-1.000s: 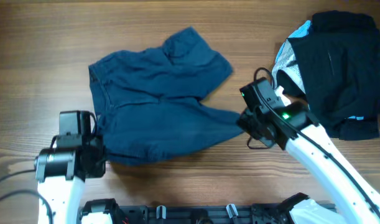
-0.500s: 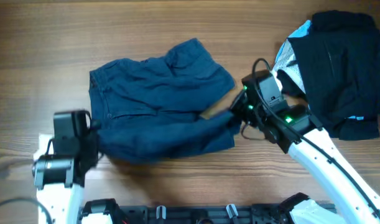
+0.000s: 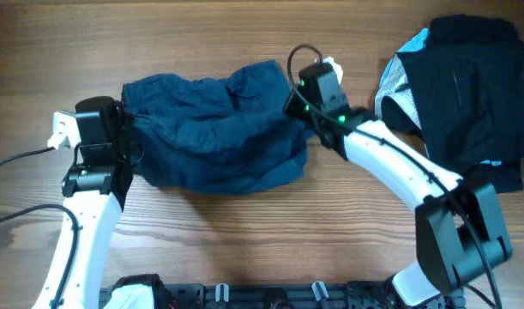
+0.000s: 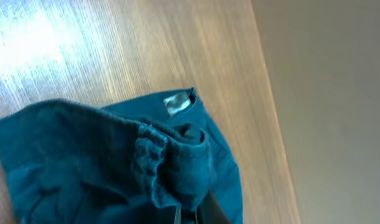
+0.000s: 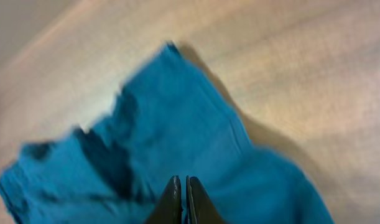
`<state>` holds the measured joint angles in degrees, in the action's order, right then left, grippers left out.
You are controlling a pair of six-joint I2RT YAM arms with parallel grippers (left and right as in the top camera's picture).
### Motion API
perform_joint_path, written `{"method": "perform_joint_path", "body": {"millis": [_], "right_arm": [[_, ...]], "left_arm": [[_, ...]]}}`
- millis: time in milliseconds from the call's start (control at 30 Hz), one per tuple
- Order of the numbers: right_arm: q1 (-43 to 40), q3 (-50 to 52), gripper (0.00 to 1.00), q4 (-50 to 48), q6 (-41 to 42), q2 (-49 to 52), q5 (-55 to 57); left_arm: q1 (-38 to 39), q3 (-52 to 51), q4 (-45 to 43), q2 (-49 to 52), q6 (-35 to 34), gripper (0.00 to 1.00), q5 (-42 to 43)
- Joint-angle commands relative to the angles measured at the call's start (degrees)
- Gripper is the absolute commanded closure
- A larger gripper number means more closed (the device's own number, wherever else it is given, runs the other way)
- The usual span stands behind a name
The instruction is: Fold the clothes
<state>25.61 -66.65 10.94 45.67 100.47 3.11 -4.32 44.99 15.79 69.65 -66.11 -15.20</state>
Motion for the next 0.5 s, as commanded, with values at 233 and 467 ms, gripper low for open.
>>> {"method": "perform_joint_path", "body": {"millis": [233, 467], "right_arm": [[-6.3, -8.4, 0.96, -1.4, -2.2, 3.3, 4.0], [-6.6, -8.5, 0.96, -6.6, -3.1, 11.0, 4.0]], "left_arm": [[0.0, 6.5, -9.7, 8.4, 4.4, 0.96, -5.5], [0.0, 6.5, -18.4, 20.3, 4.4, 0.83, -7.0]]}}
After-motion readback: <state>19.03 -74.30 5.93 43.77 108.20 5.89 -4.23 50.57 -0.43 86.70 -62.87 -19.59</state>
